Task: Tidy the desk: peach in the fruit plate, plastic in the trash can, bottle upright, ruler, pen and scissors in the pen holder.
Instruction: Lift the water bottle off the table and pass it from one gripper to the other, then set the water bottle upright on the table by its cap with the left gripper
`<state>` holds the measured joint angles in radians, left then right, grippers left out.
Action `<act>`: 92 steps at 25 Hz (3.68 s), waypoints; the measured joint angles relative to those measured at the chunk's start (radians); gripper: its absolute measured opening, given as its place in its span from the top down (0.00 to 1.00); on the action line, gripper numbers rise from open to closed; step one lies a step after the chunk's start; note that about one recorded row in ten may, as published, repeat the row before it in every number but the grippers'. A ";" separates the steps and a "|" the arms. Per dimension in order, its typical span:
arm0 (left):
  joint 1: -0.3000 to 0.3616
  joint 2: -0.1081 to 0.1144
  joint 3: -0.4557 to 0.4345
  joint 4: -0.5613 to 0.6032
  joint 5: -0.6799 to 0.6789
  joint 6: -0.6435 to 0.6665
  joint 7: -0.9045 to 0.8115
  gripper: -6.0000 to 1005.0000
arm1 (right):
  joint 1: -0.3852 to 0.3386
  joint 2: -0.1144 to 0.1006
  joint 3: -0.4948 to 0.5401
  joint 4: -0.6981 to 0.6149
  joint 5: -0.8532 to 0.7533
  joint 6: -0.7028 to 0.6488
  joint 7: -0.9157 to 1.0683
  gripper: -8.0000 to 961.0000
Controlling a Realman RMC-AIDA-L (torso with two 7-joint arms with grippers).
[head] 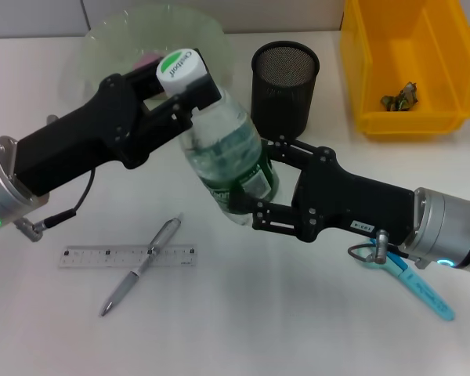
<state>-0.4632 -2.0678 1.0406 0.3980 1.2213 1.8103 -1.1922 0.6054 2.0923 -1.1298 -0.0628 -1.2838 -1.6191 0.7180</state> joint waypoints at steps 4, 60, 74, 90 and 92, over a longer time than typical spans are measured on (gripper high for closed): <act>0.004 0.001 -0.001 0.028 -0.023 0.004 -0.012 0.55 | -0.003 0.000 -0.001 0.000 -0.001 0.006 0.000 0.21; 0.091 0.002 -0.075 0.174 -0.012 -0.500 0.169 0.53 | -0.038 0.000 0.015 0.038 0.014 0.048 -0.009 0.23; 0.081 -0.002 -0.144 0.110 -0.058 -0.535 0.185 0.53 | -0.036 0.000 0.015 0.038 0.020 0.062 -0.009 0.23; 0.077 -0.003 -0.142 0.082 -0.058 -0.547 0.246 0.52 | -0.029 0.000 0.015 0.038 0.020 0.062 -0.007 0.23; 0.076 -0.003 -0.138 0.082 -0.058 -0.551 0.246 0.52 | -0.029 0.000 0.015 0.038 0.020 0.062 -0.007 0.23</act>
<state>-0.3867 -2.0709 0.9026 0.4802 1.1636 1.2592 -0.9464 0.5768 2.0923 -1.1152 -0.0246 -1.2640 -1.5570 0.7110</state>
